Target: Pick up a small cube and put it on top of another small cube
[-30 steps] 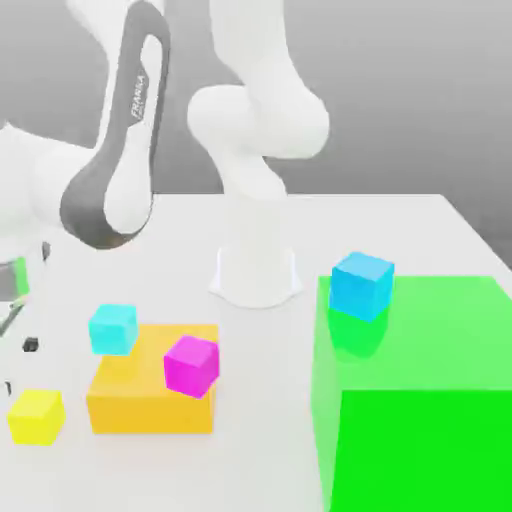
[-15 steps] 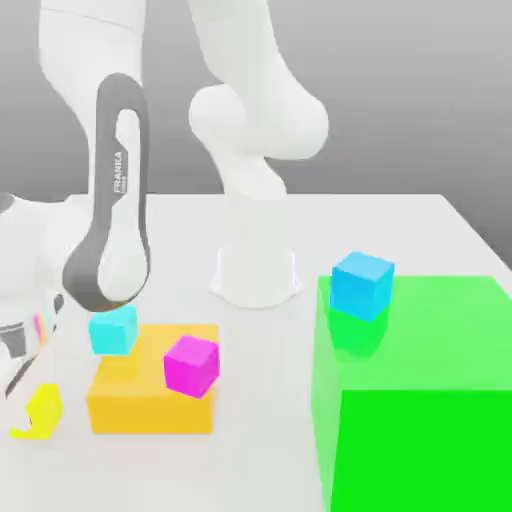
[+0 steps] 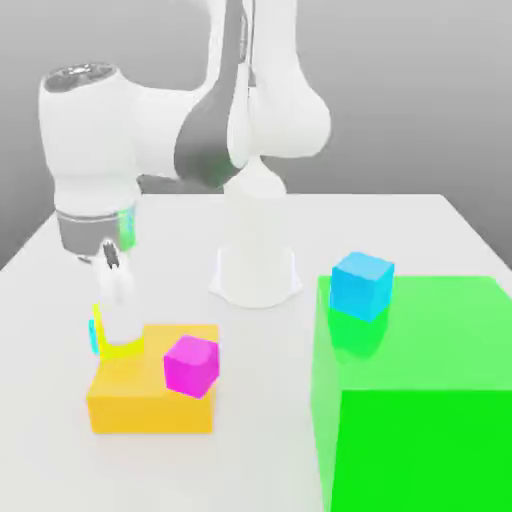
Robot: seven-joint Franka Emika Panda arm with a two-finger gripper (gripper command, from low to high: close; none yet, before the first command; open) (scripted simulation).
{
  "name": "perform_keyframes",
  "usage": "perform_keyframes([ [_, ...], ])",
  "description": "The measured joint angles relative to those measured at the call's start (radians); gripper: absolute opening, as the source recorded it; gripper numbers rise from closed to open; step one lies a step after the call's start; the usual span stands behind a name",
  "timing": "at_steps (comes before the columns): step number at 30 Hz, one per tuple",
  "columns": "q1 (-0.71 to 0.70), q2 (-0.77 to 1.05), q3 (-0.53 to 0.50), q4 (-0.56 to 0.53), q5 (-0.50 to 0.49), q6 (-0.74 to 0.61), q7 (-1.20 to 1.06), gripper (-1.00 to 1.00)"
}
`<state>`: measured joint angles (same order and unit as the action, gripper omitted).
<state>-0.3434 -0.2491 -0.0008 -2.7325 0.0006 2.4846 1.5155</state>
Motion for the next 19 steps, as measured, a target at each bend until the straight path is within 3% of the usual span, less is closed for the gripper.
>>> perform_keyframes([
  [4, 0.065, -0.121, 0.027, -0.069, 0.017, -0.052, -0.077, -1.0],
  [9, 0.072, 0.009, 0.038, -0.114, 0.018, 0.123, -0.089, -1.0],
  [10, 0.072, 0.03, 0.039, -0.119, 0.018, 0.15, -0.088, 1.0],
  [16, 0.071, 0.041, 0.039, -0.122, 0.017, 0.162, -0.087, 1.0],
  [19, 0.07, -0.025, 0.04, -0.108, 0.017, 0.082, -0.088, 1.0],
])
